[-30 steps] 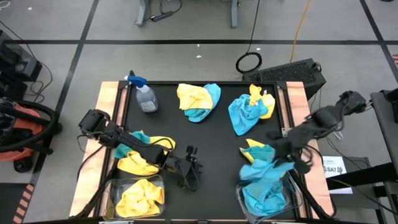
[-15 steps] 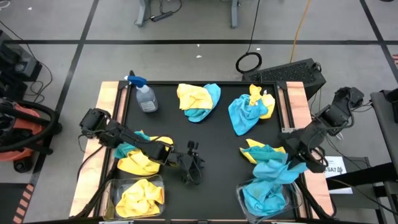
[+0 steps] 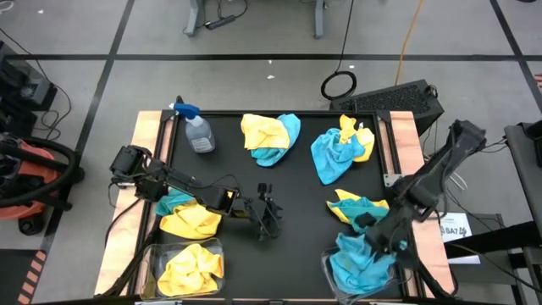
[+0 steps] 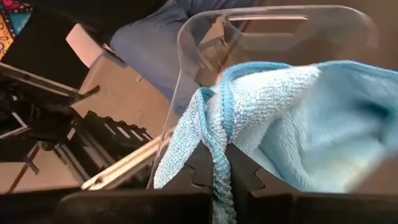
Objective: Sort microfiber towel by color & place in baskets
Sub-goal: Put the blue towel into the right transparent bin
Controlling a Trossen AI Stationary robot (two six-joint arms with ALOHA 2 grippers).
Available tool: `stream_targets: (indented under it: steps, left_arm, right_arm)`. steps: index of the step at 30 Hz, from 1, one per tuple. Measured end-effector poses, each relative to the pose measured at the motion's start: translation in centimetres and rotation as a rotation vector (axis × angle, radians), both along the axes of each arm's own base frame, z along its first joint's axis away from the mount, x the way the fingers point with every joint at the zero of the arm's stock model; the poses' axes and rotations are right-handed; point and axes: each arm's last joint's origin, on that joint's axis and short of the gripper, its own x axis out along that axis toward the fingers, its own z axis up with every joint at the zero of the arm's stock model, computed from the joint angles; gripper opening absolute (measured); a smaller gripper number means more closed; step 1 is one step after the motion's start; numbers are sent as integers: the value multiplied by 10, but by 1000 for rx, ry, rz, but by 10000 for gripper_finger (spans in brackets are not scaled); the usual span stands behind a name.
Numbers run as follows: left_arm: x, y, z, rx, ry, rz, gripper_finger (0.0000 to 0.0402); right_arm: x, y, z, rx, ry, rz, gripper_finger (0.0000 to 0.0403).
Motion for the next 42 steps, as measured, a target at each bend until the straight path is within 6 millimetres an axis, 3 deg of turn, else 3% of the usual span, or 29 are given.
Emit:
stream_targets:
  steps: [9, 16, 22, 30, 42]
  left_arm:
    - [3, 6, 1, -1, -17, 14, 118]
    - [3, 6, 1, 1, -15, 14, 118]
    - [3, 7, 1, 16, -13, 6, 118]
    - [3, 10, 1, 29, -14, 3, 118]
    - [4, 13, 1, 36, -13, 7, 118]
  right_arm:
    - [33, 40, -57, -120, 26, 92, 4]
    - [45, 55, -96, -253, 65, 107, 5]
    - [52, 64, -114, -289, 42, 120, 6]
    - [48, 60, -101, -250, 42, 43, 30]
    - [39, 46, -52, -132, -99, -96, 140]
